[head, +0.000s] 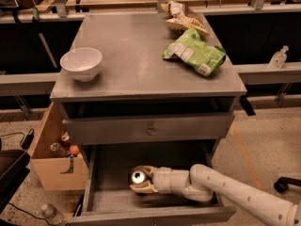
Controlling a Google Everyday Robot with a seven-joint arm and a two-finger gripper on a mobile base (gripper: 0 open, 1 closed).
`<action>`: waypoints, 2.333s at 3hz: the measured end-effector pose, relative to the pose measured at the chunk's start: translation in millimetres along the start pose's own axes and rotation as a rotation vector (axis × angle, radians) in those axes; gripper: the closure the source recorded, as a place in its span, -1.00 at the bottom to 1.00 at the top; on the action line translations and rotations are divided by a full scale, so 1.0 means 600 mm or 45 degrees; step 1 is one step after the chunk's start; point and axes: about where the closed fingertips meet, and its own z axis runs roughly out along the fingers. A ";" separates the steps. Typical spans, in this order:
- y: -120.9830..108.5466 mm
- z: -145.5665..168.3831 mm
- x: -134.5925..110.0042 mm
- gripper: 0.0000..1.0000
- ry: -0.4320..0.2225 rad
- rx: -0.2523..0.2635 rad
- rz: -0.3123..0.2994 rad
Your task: Pick orange can from middle drawer and place on counter
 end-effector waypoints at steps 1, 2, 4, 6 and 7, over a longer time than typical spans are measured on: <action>0.001 0.003 -0.001 1.00 -0.002 -0.004 0.000; 0.007 0.003 -0.023 1.00 -0.019 -0.013 0.013; 0.017 -0.113 -0.210 1.00 -0.036 -0.015 0.088; -0.037 -0.240 -0.424 1.00 0.028 0.149 0.131; -0.061 -0.273 -0.531 1.00 0.069 0.223 0.133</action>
Offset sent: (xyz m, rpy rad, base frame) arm -0.0077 0.0064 0.0291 0.0320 0.0190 0.0079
